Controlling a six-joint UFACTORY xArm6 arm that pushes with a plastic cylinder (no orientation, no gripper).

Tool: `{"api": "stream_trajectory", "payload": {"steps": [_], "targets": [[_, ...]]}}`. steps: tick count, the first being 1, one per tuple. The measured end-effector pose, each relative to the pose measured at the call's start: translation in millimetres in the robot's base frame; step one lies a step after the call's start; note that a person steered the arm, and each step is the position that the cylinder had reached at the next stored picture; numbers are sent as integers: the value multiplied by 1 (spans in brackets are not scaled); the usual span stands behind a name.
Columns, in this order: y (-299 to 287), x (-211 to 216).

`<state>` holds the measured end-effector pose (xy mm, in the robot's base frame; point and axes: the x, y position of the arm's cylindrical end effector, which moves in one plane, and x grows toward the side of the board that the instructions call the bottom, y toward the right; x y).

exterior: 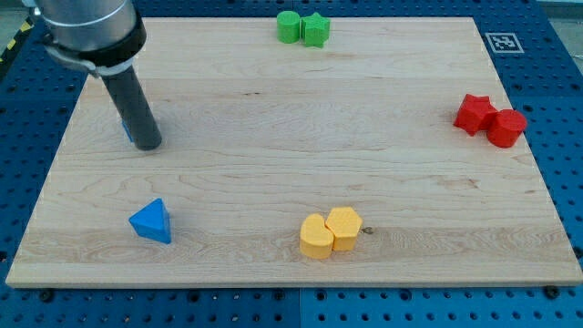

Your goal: Move blue triangle closer to the blue cube

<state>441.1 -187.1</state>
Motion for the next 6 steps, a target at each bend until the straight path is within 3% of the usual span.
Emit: {"api": "stream_trajectory", "payload": {"steps": [1,4,5,6], "targets": [[-1,-10],[-62,93],[-28,137],[43,157]]}}
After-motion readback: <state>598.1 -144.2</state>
